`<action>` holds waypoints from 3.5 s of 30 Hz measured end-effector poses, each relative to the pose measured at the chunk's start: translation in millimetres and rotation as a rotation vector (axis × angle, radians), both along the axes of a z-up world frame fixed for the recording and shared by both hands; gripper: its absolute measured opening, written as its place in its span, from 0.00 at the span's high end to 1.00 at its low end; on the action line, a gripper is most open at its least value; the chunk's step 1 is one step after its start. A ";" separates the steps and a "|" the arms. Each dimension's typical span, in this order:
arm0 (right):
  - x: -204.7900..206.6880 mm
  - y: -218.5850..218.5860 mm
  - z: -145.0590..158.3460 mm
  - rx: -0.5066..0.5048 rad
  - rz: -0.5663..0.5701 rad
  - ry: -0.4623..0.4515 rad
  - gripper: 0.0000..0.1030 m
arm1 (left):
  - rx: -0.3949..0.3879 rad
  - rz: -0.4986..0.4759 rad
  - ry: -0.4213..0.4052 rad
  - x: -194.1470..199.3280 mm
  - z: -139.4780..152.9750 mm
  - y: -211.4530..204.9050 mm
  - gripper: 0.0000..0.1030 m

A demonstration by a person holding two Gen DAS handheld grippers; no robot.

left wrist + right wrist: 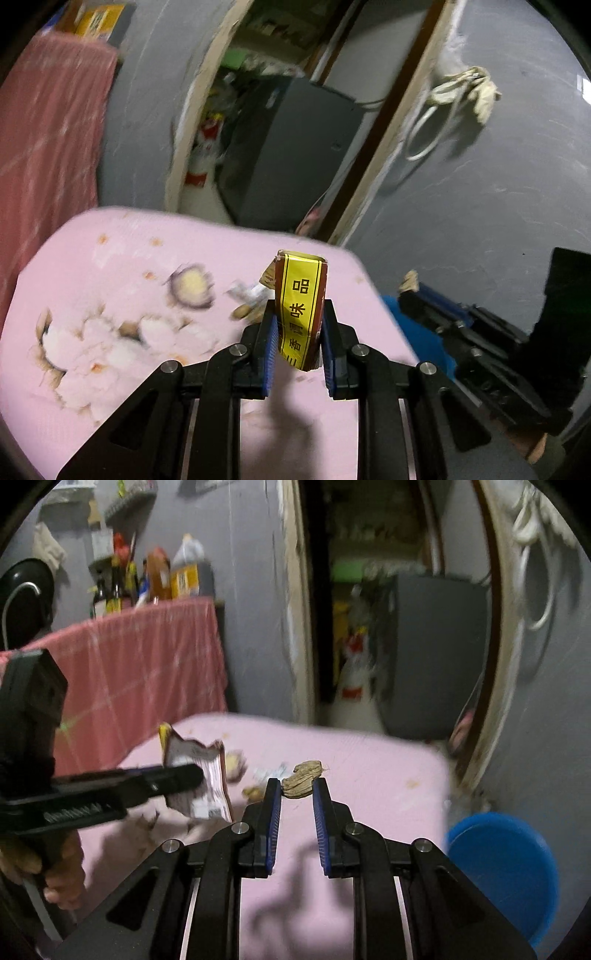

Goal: Collect trash
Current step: 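Carry both held items over the blue basin and open both tools, then move both open tools back over the remaining trash on the table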

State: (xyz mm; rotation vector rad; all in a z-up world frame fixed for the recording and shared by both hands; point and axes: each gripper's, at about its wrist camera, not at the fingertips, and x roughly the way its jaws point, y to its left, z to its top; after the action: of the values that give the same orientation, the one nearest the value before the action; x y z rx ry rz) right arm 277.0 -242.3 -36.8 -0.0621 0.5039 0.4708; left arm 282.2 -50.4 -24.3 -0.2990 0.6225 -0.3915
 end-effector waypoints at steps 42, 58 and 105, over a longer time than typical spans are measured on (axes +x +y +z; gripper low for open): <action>-34.2 -223.0 -2.9 0.110 -0.491 -0.088 0.85 | 0.106 -0.339 -0.032 53.7 -3.0 -248.9 0.81; -1.1 -234.9 -62.3 0.137 -0.513 0.159 0.84 | 0.167 -0.341 0.285 82.8 -83.5 -262.9 0.71; -47.8 -71.4 89.4 0.178 -0.316 -0.335 0.00 | 0.167 0.191 -0.319 -22.3 88.8 -15.0 0.02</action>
State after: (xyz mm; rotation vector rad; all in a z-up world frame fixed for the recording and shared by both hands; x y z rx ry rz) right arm 229.2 -313.7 52.5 0.1075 0.1365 0.1866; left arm 259.9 -65.4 64.4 -0.1304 0.3077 -0.1957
